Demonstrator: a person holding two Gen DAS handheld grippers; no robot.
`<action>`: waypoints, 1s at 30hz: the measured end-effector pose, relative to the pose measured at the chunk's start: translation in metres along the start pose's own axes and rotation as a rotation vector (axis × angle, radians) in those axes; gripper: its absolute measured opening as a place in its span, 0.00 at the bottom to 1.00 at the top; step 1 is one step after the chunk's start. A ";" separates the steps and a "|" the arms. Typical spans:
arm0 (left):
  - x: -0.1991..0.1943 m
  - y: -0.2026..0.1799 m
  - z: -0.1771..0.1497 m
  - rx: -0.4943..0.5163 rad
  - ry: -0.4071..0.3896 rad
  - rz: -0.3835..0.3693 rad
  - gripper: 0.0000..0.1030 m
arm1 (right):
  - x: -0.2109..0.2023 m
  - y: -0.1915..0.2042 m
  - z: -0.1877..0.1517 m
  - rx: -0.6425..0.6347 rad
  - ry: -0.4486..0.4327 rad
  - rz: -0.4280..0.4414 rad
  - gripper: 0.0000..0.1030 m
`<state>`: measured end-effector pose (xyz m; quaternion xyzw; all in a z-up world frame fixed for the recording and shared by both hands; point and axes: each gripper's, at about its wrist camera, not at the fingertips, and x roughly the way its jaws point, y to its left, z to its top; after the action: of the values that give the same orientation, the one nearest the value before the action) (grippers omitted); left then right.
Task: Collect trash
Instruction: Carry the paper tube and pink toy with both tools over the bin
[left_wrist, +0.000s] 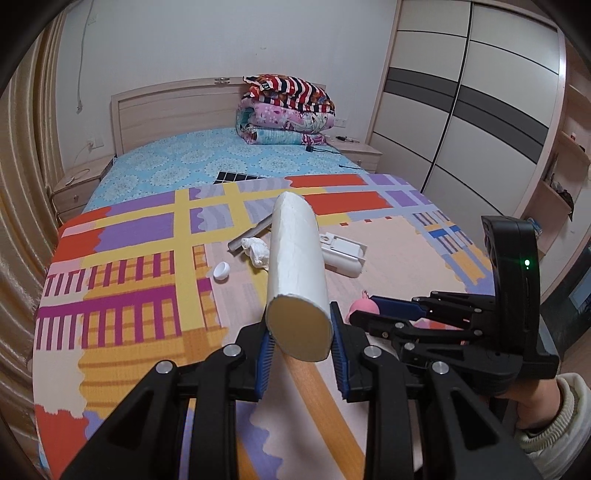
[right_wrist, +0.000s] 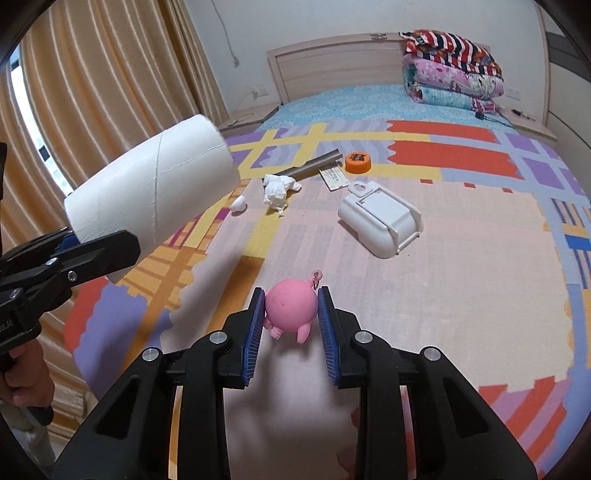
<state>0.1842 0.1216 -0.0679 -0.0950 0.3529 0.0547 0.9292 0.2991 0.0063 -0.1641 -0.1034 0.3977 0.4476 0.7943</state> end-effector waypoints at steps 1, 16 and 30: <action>-0.004 -0.003 -0.003 0.001 -0.004 -0.004 0.25 | -0.007 0.001 -0.002 -0.009 -0.007 -0.003 0.28; -0.062 -0.044 -0.069 0.008 -0.036 -0.046 0.26 | -0.077 0.019 -0.034 -0.113 -0.078 -0.028 0.28; -0.076 -0.076 -0.135 0.062 0.061 -0.102 0.25 | -0.105 0.041 -0.092 -0.169 -0.037 0.022 0.28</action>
<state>0.0534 0.0156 -0.1054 -0.0858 0.3772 -0.0068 0.9221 0.1869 -0.0837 -0.1411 -0.1572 0.3448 0.4900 0.7851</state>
